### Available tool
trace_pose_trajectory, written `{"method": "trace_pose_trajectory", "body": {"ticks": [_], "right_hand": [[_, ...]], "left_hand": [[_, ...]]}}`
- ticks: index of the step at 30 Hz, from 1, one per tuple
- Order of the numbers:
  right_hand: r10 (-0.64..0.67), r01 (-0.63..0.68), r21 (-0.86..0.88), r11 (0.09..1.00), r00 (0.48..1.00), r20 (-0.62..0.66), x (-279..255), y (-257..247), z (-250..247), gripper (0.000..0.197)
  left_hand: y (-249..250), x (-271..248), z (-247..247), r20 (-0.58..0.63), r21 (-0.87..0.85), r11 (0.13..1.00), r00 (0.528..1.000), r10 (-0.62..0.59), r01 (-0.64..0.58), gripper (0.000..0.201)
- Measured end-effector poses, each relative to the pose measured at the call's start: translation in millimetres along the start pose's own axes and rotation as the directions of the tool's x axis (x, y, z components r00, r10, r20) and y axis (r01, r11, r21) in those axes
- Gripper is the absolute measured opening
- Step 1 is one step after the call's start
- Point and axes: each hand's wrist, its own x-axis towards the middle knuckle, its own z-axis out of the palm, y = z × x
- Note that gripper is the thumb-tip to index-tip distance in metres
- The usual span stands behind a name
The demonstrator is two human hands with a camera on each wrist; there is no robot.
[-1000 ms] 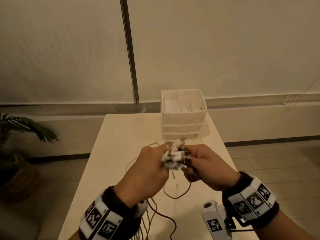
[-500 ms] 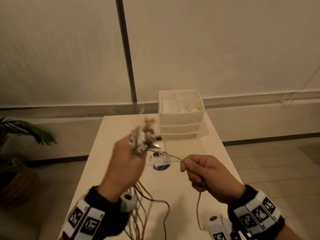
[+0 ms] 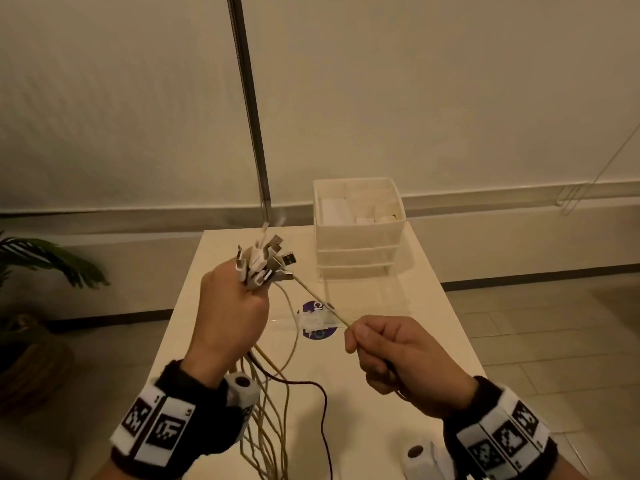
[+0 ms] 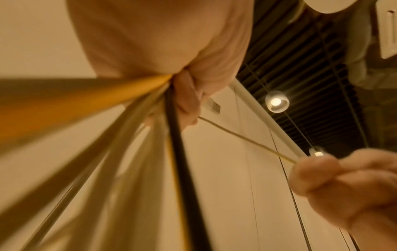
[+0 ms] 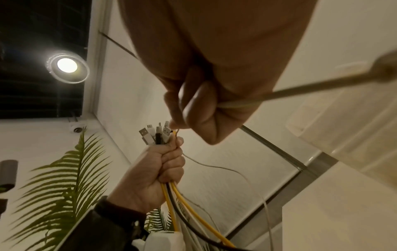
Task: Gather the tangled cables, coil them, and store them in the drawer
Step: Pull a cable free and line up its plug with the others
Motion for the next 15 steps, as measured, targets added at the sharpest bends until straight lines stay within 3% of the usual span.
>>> {"method": "trace_pose_trajectory", "body": {"ticks": [5,8,10,12,15], "right_hand": [[0.015,-0.014,-0.026,1.0,1.0,0.019,-5,5,1,0.025],[-0.016,0.013,-0.193,0.981,1.0,-0.01,-15,10,-3,0.026],[-0.047,0.038,-0.268,0.963,0.999,-0.026,-26,19,-5,0.025],[-0.042,0.038,-0.285,0.958,0.999,-0.009,-33,27,-5,0.025],[-0.044,0.035,-0.258,0.966,0.999,-0.029,-34,35,-4,0.025]], "left_hand": [[-2,-7,5,0.02,-0.077,0.994,0.997,-0.079,0.081,0.04],[-14,0,-4,-0.036,-0.211,0.971,0.992,-0.12,0.109,0.036],[-17,1,-8,-0.051,-0.202,0.976,0.994,-0.098,0.086,0.037],[-12,-2,-7,-0.022,-0.136,0.989,0.998,-0.054,0.05,0.043],[-5,-2,-7,0.084,-0.227,0.973,0.996,-0.025,0.043,0.037]]}}
